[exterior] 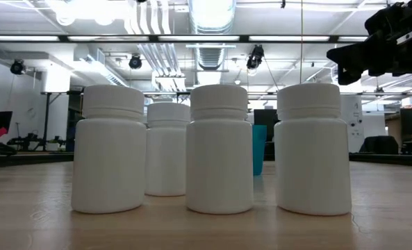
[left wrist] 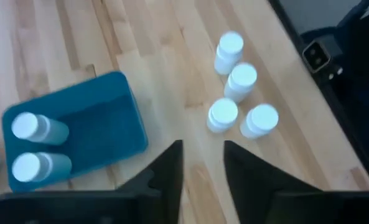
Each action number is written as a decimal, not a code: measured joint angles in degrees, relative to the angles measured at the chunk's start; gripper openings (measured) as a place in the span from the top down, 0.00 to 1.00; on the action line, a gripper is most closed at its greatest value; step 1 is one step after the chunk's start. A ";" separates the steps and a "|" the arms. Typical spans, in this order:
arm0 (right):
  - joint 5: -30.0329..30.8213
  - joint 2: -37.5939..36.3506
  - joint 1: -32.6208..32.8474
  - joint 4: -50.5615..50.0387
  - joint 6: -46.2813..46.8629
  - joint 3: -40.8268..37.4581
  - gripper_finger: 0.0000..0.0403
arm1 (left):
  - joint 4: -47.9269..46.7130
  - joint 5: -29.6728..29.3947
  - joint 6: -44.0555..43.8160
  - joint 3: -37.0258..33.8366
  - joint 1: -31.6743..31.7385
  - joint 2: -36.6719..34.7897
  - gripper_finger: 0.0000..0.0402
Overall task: Pick and place pill bottles into a basket
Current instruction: Put the white pill bottle into the blue bin
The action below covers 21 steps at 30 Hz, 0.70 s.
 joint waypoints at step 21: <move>0.00 0.07 0.00 -2.67 2.14 0.00 0.98 | 4.45 4.44 -0.53 1.53 -0.04 6.21 0.28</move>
